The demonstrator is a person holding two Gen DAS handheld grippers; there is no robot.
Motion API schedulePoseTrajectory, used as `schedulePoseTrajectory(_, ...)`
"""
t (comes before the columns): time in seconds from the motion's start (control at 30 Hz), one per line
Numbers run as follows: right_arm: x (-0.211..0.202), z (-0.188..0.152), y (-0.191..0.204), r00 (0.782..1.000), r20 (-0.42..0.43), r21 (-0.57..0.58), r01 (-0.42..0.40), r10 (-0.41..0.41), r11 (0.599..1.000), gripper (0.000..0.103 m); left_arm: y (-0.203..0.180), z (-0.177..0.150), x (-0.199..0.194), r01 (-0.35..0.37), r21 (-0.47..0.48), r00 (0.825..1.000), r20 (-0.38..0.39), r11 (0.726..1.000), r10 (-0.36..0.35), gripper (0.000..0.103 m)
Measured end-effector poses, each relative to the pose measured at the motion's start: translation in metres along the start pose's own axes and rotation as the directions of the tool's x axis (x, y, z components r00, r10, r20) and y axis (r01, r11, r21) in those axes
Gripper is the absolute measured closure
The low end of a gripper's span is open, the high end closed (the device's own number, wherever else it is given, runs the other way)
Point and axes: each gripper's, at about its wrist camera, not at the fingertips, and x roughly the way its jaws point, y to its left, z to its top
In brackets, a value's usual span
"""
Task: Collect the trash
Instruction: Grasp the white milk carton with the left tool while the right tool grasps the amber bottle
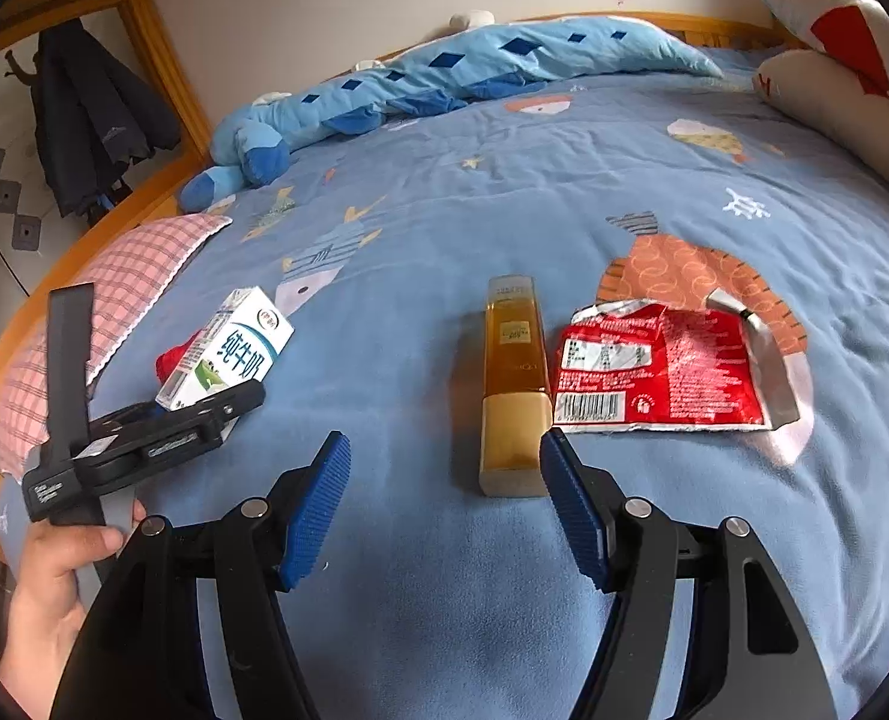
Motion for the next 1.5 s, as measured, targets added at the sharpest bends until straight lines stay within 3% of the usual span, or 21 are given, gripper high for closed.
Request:
schedulePoseTrajectory(0.07, 0.0, 0.0, -0.002, 1.0, -0.001, 0.003, 0.007, -0.007, 1.0, 0.039, -0.002, -0.001, 0.004, -0.005, 0.01, 1.0, -0.004, 1.0, 0.005, 0.065)
schedulePoseTrajectory(0.73, 0.042, 0.023, -0.011, 0.994, -0.036, -0.013, 0.102, -0.103, 0.995, 0.04, 0.004, 0.004, 0.005, 0.048, -0.032, 0.999, -0.005, 0.998, -0.048, 0.064)
schedulePoseTrajectory(0.8, 0.045, 0.024, -0.013, 0.994, -0.04, -0.014, 0.102, -0.103, 0.995, 0.04, 0.004, 0.006, 0.007, 0.056, -0.041, 0.998, -0.006, 0.998, -0.056, 0.062)
schedulePoseTrajectory(0.97, 0.049, 0.025, -0.016, 0.993, -0.044, -0.014, 0.107, -0.107, 0.994, 0.04, 0.002, 0.011, 0.007, 0.043, -0.04, 0.999, 0.012, 0.998, -0.043, 0.037)
schedulePoseTrajectory(1.03, 0.051, 0.025, -0.017, 0.993, -0.047, -0.018, 0.111, -0.112, 0.994, 0.041, 0.002, 0.012, 0.007, 0.045, -0.05, 0.999, 0.02, 0.998, -0.044, 0.034)
schedulePoseTrajectory(1.1, 0.053, 0.026, -0.017, 0.992, -0.051, -0.025, 0.112, -0.113, 0.993, 0.046, 0.003, 0.013, 0.01, 0.044, -0.055, 0.999, 0.017, 0.997, -0.043, 0.041)
schedulePoseTrajectory(1.13, 0.054, 0.026, -0.017, 0.992, -0.055, -0.029, 0.112, -0.113, 0.993, 0.052, 0.003, 0.013, 0.011, 0.046, -0.059, 0.999, 0.014, 0.997, -0.045, 0.059)
schedulePoseTrajectory(1.17, 0.054, 0.026, -0.016, 0.992, -0.057, -0.035, 0.108, -0.11, 0.993, 0.054, 0.004, 0.014, 0.012, 0.048, -0.062, 0.999, 0.009, 0.997, -0.047, 0.065)
schedulePoseTrajectory(1.3, 0.058, 0.025, -0.013, 0.989, -0.072, -0.07, 0.124, -0.129, 0.99, 0.071, 0.006, 0.013, 0.01, 0.058, -0.072, 0.998, 0.016, 0.996, -0.057, 0.065)
schedulePoseTrajectory(1.5, 0.05, 0.019, -0.011, 0.991, -0.07, -0.073, 0.106, -0.111, 0.992, 0.072, -0.001, 0.001, -0.001, 0.066, -0.04, 0.998, 0.027, 0.997, -0.065, 0.065)
